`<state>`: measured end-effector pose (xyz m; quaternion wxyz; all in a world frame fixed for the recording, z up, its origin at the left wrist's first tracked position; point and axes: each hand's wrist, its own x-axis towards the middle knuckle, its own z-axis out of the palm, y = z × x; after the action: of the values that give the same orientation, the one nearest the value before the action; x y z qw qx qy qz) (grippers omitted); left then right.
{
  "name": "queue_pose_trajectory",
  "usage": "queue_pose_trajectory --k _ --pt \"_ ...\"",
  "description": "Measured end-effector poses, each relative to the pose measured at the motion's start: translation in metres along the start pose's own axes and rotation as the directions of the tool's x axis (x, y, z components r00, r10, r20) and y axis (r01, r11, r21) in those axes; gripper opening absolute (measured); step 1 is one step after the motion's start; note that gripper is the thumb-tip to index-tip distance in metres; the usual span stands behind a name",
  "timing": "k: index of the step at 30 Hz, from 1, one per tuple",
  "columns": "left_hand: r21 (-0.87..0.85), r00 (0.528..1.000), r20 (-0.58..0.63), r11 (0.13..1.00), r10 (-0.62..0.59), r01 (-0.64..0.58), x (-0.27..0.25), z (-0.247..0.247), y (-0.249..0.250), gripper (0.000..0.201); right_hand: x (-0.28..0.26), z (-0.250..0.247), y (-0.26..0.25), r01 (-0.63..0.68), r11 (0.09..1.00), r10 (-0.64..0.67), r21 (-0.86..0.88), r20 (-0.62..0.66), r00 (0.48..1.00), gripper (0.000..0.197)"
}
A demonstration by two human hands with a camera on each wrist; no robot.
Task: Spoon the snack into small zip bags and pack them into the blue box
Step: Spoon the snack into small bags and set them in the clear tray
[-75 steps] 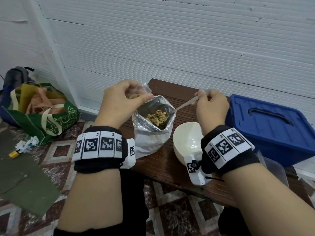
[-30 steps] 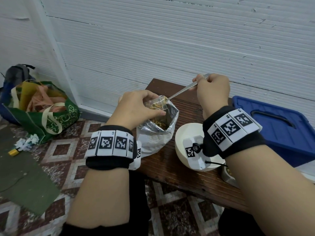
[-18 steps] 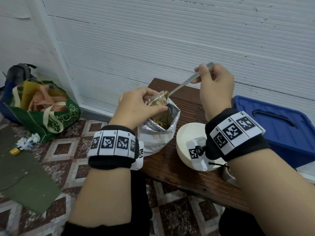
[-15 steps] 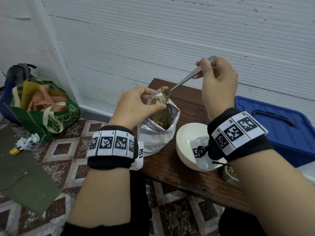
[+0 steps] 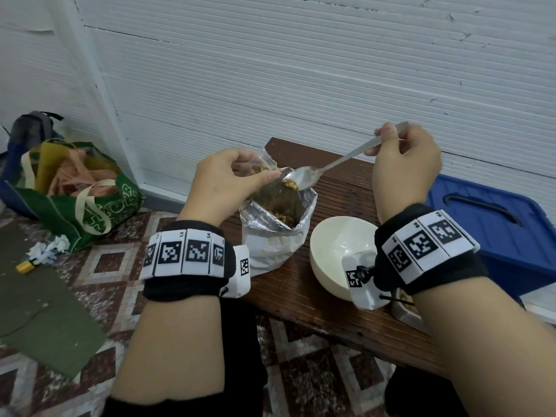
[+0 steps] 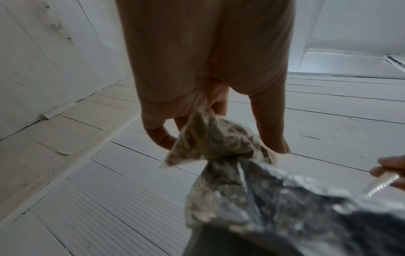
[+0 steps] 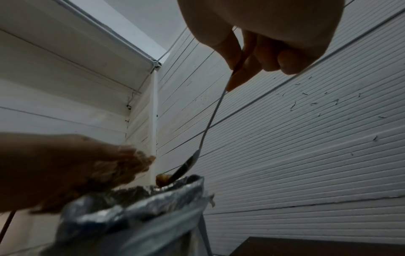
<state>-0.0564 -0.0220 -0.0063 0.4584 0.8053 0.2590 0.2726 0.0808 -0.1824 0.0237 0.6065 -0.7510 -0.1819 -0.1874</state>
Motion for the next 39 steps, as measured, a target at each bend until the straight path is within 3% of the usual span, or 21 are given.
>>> queue_pose_trajectory --k 6,11,16,20,26,30,33,39 --pt "-0.078 0.999 -0.035 0.996 0.03 -0.032 -0.002 -0.001 0.008 0.027 -0.031 0.009 0.01 0.053 0.987 -0.022 -0.154 0.195 0.981 0.019" --pt "-0.155 0.995 -0.06 0.984 0.081 -0.09 -0.003 0.007 0.018 0.049 -0.06 0.019 0.027 0.068 0.983 -0.018 -0.17 0.284 0.959 0.017" --pt "-0.249 0.994 -0.048 0.962 0.101 -0.11 -0.007 0.023 0.031 0.05 -0.063 0.017 0.031 0.058 0.988 -0.012 -0.145 0.297 0.955 0.017" --pt "-0.3 0.992 -0.034 0.945 0.124 -0.129 -0.012 0.035 0.039 0.041 -0.055 0.0 0.027 -0.069 0.996 0.083 -0.056 0.304 0.949 0.02" --pt "-0.333 0.98 0.071 0.931 0.186 -0.152 -0.023 0.066 0.059 0.033 -0.039 -0.038 0.023 -0.276 0.947 0.25 0.162 0.161 0.955 0.036" --pt "-0.344 0.957 0.131 0.917 0.259 -0.201 -0.033 0.095 0.069 0.028 -0.035 -0.066 0.023 -0.287 0.927 0.24 0.241 0.205 0.949 0.034" --pt "-0.339 0.938 0.185 0.915 0.293 -0.219 -0.04 0.116 0.069 0.036 -0.036 -0.085 0.028 -0.293 0.937 0.251 0.192 0.215 0.944 0.05" --pt "-0.327 0.892 0.323 0.922 0.317 -0.21 -0.054 0.147 0.059 0.044 -0.036 -0.105 0.054 -0.354 0.926 0.33 0.133 0.175 0.928 0.024"
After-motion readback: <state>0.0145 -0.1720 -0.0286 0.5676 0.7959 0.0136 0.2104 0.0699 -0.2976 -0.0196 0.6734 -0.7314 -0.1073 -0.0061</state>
